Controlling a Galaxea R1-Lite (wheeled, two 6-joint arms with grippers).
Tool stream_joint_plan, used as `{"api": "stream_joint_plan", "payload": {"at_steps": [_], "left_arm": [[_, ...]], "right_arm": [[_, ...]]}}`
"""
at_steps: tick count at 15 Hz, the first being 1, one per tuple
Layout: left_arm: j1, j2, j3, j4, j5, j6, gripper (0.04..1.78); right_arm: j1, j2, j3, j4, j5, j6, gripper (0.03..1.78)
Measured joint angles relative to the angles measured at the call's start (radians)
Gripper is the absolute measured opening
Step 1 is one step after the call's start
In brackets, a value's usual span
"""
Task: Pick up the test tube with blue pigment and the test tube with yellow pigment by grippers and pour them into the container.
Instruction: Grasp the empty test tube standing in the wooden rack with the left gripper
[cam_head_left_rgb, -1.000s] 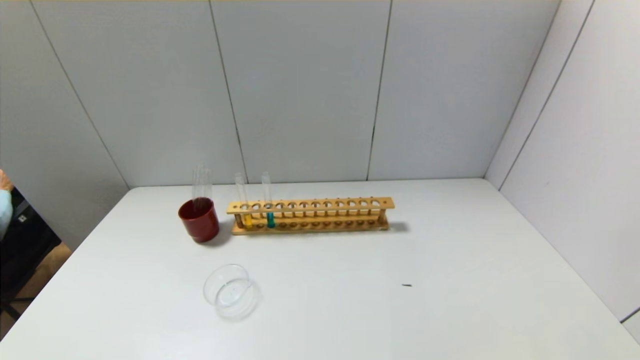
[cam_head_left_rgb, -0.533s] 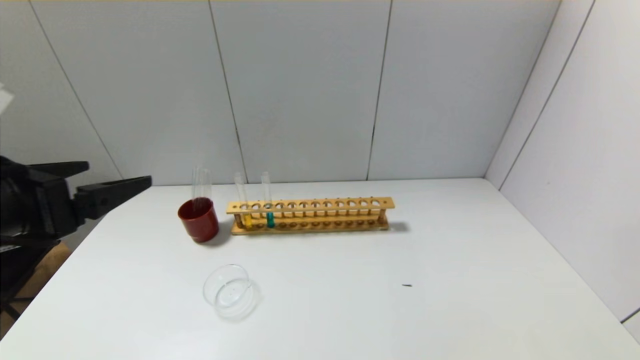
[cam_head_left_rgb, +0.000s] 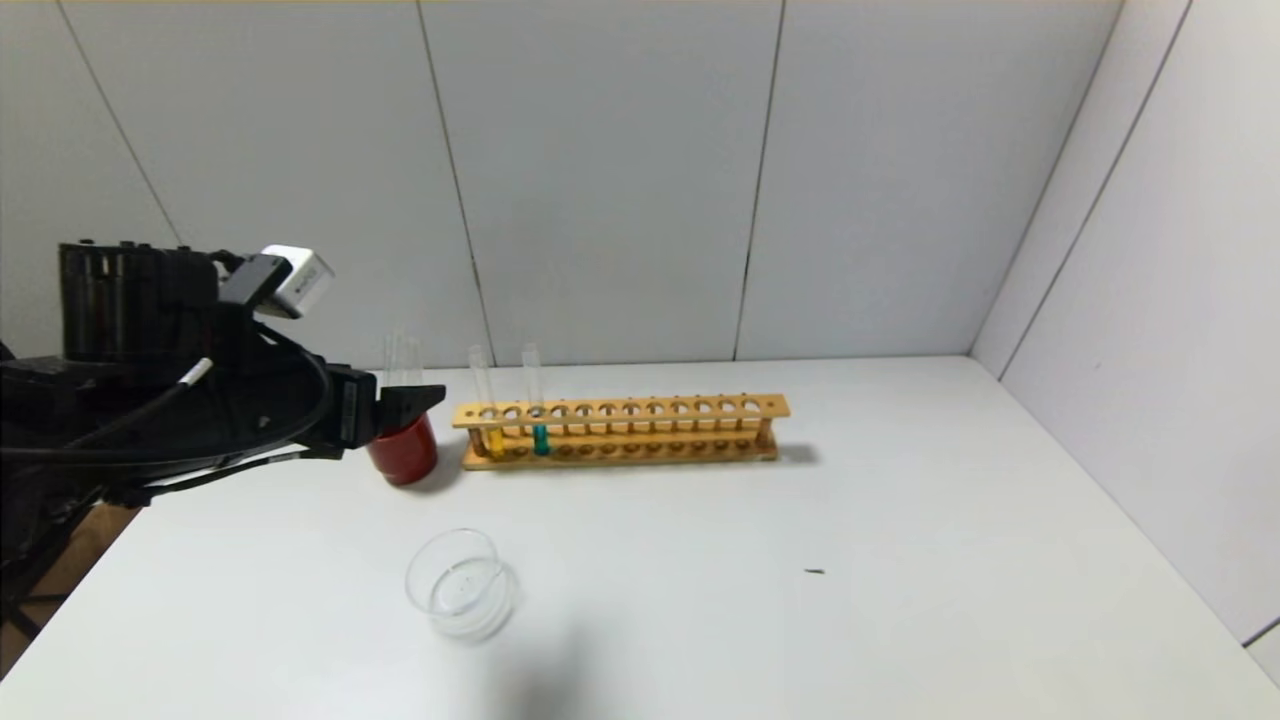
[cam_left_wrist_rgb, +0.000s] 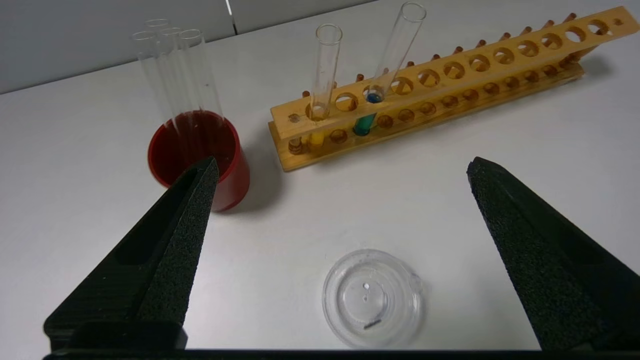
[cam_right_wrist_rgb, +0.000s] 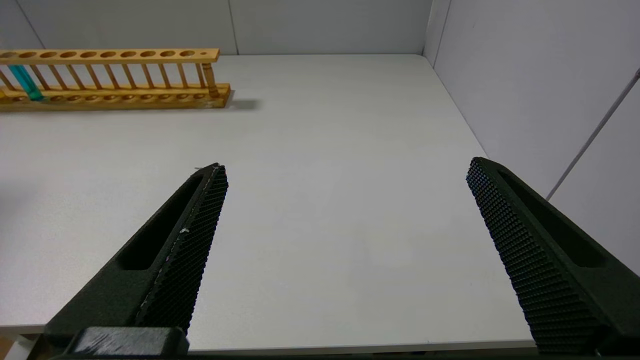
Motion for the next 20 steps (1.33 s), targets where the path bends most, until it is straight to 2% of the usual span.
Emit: {"api": "stream_joint_plan", "payload": {"at_steps": [5,12,20], "left_arm": [[-0.007,0.206,-0.041,-0.137,0.002,-0.01,1.75],[-0.002,0.414,-0.203,-0.153,0.019,-0.05,1.75],[-0.001,0.547,-0.35,-0.149,0.033,-0.049,1.75]], "right_arm": [[0.0,0.0,0.0,0.0,0.0,0.0,1.75],[0.0,0.0,0.0,0.0,0.0,0.0,1.75],[0.0,0.0,0.0,0.0,0.0,0.0,1.75]]}}
